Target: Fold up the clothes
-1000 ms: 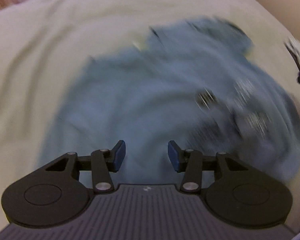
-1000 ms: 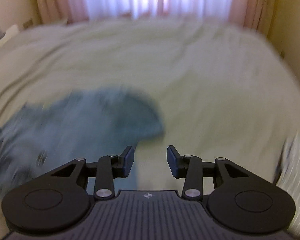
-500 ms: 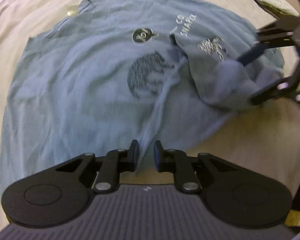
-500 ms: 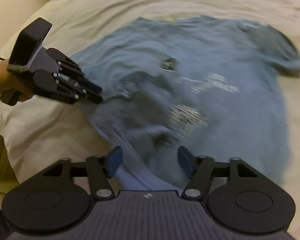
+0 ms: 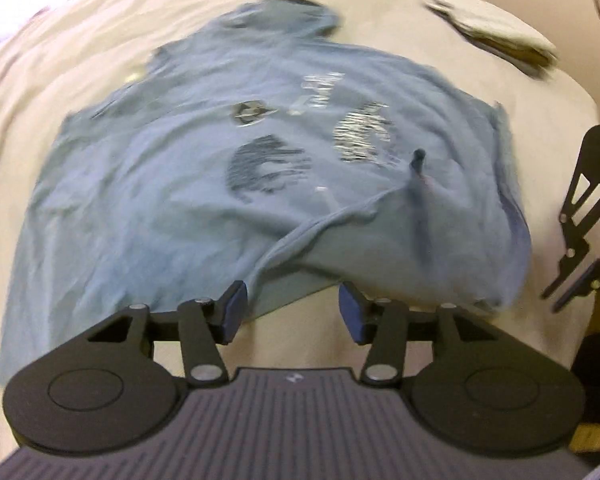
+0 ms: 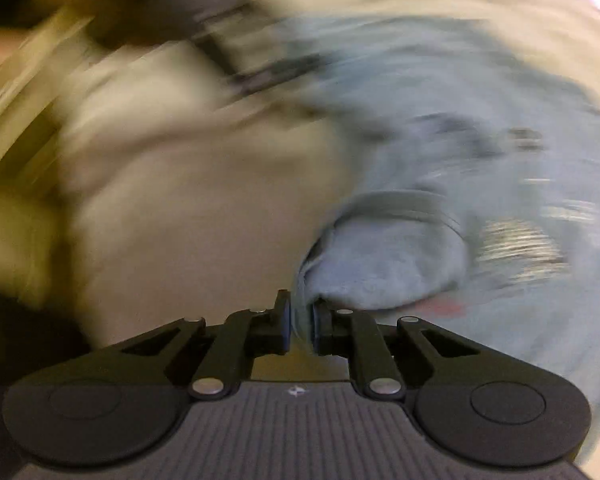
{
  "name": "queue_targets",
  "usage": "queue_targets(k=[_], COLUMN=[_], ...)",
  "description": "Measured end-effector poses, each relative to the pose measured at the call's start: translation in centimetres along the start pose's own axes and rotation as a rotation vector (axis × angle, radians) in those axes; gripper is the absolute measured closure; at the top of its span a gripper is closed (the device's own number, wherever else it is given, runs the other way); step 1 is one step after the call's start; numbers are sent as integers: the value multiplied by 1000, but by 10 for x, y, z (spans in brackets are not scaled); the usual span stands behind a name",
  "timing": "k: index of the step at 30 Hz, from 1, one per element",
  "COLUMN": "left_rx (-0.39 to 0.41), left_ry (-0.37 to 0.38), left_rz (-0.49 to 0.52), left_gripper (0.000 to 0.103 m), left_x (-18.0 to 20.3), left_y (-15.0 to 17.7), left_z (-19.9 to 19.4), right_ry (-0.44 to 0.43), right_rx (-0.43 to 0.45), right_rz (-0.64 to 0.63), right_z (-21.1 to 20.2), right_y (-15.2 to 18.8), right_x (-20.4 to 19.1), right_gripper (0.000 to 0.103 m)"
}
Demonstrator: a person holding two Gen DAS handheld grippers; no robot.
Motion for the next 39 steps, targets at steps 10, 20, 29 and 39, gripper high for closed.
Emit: queue_targets(k=[10,20,29,39], left_rx=[-95,-277,-341,-238], left_ry=[-65,249,262,69], left_rz=[574,606,449,634], left_gripper=[45,95,95,48], left_x=[62,65,97,92], left_y=[-8,-18,64,49], left_z=[56,98,31,29], right_ry=[57,397,449,440], right_rx=[-126,-92,-46,-47], right_rz=[265,664,815,962], right_z=[-20,-43,-62,-60], right_y=[73,119,153,161], right_x=[-5,64,98,115], right_gripper=[75,58,54,41])
Point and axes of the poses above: each gripper's, at about its wrist camera, not at the fingertips, and z roughly the way its jaws point, x to its right, y to its underside, the point moved 2 cm from there along z, roughly the way its jaws point, and after that the axes turned 11 degrees about y, right-handed, at the moved point
